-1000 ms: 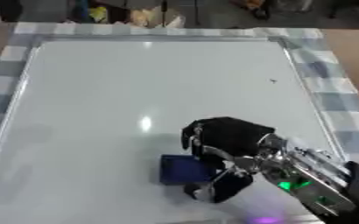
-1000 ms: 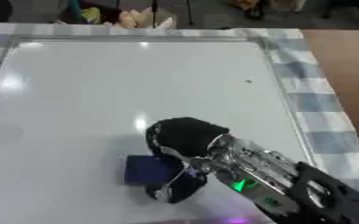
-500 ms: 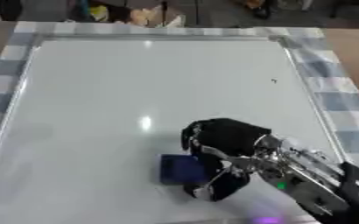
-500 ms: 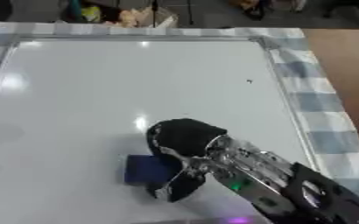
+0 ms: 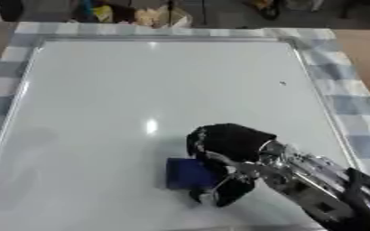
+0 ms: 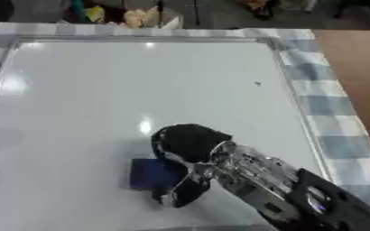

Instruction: Wipe the whiteboard clean with a brush.

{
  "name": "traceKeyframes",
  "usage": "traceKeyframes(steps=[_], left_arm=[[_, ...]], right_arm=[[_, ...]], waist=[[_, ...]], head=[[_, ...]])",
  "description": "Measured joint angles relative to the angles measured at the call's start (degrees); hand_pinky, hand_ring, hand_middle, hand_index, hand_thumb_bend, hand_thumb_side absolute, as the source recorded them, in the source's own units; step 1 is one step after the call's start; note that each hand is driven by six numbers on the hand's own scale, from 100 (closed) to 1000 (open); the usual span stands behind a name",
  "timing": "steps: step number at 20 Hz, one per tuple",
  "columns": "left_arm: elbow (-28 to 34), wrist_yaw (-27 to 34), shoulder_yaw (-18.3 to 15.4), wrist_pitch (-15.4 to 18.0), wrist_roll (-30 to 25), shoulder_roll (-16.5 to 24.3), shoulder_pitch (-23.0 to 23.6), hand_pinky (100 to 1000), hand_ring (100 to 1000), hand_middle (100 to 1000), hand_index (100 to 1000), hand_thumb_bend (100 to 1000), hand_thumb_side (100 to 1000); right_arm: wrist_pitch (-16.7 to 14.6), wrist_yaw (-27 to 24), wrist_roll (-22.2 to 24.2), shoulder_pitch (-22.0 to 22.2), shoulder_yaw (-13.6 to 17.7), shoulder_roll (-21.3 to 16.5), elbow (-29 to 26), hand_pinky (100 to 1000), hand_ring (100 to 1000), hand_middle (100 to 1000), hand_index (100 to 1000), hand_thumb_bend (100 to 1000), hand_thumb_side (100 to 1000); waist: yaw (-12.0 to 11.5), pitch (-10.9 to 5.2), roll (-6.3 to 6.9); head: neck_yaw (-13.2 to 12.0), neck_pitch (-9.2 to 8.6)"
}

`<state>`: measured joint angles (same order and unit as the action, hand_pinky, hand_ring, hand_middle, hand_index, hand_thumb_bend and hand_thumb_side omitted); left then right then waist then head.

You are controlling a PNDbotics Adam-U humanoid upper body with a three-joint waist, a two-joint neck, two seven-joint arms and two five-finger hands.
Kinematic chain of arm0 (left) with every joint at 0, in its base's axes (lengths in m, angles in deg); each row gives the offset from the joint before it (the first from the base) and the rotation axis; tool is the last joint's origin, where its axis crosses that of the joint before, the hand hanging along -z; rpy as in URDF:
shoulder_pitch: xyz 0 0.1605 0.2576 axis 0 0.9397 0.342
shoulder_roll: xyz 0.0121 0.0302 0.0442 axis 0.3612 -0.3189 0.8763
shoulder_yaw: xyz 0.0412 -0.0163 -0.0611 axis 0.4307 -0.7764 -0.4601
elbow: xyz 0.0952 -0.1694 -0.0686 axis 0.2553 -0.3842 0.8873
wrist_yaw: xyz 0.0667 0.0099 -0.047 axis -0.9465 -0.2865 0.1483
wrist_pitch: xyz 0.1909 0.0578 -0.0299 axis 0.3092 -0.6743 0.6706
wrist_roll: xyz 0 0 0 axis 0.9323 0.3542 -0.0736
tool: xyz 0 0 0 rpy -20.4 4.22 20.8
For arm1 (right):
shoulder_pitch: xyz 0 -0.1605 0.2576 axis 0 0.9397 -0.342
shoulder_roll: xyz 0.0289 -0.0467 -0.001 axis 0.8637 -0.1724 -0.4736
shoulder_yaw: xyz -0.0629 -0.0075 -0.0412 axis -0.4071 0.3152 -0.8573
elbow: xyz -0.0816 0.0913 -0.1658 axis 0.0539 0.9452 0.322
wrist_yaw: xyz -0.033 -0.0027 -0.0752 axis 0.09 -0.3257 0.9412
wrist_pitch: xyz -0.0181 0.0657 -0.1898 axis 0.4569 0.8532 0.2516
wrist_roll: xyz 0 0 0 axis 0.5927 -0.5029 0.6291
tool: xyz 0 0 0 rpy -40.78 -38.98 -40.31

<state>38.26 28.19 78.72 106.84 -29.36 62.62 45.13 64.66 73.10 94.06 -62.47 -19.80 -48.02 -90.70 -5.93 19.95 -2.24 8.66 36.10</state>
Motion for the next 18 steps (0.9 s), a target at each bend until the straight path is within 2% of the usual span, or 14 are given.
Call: traceKeyframes(steps=[18], left_arm=[[0.0, 0.2, 0.0, -0.3, -0.3, 0.0, 0.0, 417, 583, 552, 732, 139, 985]], right_arm=[[0.2, -0.1, -2.0, 0.0, -0.3, 0.4, 0.5, 643, 823, 590, 100, 262, 316]], waist=[[-0.1, 0.11, 0.02]], head=[[0.0, -0.01]])
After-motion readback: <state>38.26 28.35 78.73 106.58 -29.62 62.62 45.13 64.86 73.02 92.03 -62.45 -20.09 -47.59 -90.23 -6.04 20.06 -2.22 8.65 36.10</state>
